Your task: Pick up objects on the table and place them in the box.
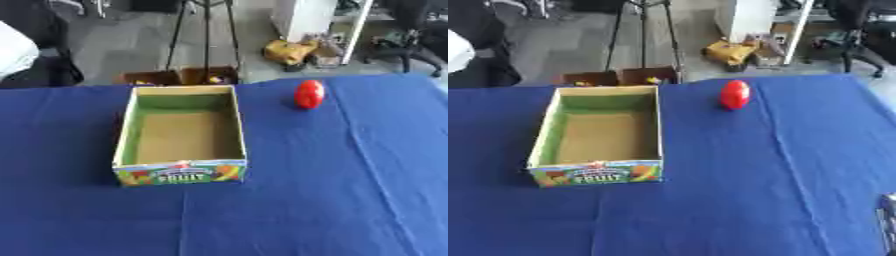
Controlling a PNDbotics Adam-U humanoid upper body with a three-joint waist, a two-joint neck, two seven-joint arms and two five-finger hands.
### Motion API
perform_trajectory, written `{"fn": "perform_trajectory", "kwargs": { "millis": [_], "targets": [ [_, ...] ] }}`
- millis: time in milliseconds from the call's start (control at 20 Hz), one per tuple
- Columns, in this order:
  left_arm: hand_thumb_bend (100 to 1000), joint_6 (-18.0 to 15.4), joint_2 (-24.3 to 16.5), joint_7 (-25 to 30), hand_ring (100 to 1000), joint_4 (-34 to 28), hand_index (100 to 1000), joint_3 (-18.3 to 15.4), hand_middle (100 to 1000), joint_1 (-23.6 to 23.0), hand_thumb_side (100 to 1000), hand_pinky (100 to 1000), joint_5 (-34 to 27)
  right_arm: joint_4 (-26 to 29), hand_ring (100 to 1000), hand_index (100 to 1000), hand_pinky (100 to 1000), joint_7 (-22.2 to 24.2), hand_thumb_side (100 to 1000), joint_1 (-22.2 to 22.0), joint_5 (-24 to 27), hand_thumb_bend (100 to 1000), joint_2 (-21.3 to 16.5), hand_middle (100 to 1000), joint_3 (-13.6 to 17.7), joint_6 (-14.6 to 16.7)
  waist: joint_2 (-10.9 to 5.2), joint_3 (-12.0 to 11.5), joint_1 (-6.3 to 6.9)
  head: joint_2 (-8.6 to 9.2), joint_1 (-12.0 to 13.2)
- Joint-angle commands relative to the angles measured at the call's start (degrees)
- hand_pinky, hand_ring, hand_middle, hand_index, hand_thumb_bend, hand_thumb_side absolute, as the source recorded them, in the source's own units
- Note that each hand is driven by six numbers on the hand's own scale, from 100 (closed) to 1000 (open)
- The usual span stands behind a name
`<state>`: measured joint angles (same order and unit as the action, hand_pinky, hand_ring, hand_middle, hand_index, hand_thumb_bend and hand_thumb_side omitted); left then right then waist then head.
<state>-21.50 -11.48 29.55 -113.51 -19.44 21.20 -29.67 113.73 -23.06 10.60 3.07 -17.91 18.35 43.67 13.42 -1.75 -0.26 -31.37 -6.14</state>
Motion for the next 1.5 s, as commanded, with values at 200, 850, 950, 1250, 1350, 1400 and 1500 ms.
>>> {"fn": "perform_trajectory", "kwargs": {
  "millis": [200, 850, 950, 1250, 1350, 1400, 1500],
  "targets": [
    [100, -0.1, -0.5, 0.1, 790, -1.1, 957, -0.2, 736, 0.5, 853, 667, 0.0, 0.9, 832, 836, 737, 0.1, 814, 0.6, 0.1, 100, -1.2, 619, 0.3, 0.3, -0.56, 0.0, 0.22, -0.93, 4.5],
    [100, -0.3, -0.5, 0.3, 789, -1.1, 957, -0.1, 735, 0.5, 848, 664, -0.1, 0.9, 836, 844, 729, 0.7, 856, 0.1, 0.0, 100, -2.8, 624, 0.2, 0.7, -0.26, 0.3, 0.67, -1.57, 6.5],
    [100, -0.3, -0.5, 0.4, 789, -1.1, 957, -0.1, 735, 0.5, 846, 663, -0.1, 0.9, 834, 850, 716, 0.7, 904, -0.5, -0.4, 100, -4.2, 631, 0.4, 1.0, -0.22, 0.4, 0.67, -1.59, 6.4],
    [100, -0.2, -0.7, 0.5, 789, -1.1, 957, 0.0, 735, 0.5, 845, 663, -0.1, 0.9, 876, 867, 739, -0.9, 1000, -2.5, -4.6, 100, -11.4, 711, 2.3, -0.1, -0.25, 0.3, 0.56, -1.54, 5.9],
    [100, -0.3, -0.7, 0.5, 788, -1.1, 956, 0.1, 734, 0.5, 845, 662, -0.1, 0.9, 870, 868, 742, -2.4, 1000, -2.9, -6.4, 100, -14.1, 727, 2.7, -0.9, -0.26, 0.3, 0.53, -1.40, 5.7],
    [100, -0.3, -0.7, 0.6, 788, -1.1, 956, 0.1, 734, 0.5, 845, 662, -0.1, 0.9, 865, 867, 742, -3.0, 1000, -3.0, -7.5, 100, -15.7, 726, 2.8, -1.6, -0.27, 0.2, 0.52, -1.36, 5.7],
    [100, -0.3, -0.8, 0.6, 788, -1.1, 956, 0.2, 734, 0.5, 844, 662, -0.1, 0.9, 851, 867, 739, -3.7, 1000, -3.4, -10.3, 100, -19.3, 723, 2.9, -3.5, -0.32, 0.1, 0.46, -1.33, 5.4]
  ]
}}
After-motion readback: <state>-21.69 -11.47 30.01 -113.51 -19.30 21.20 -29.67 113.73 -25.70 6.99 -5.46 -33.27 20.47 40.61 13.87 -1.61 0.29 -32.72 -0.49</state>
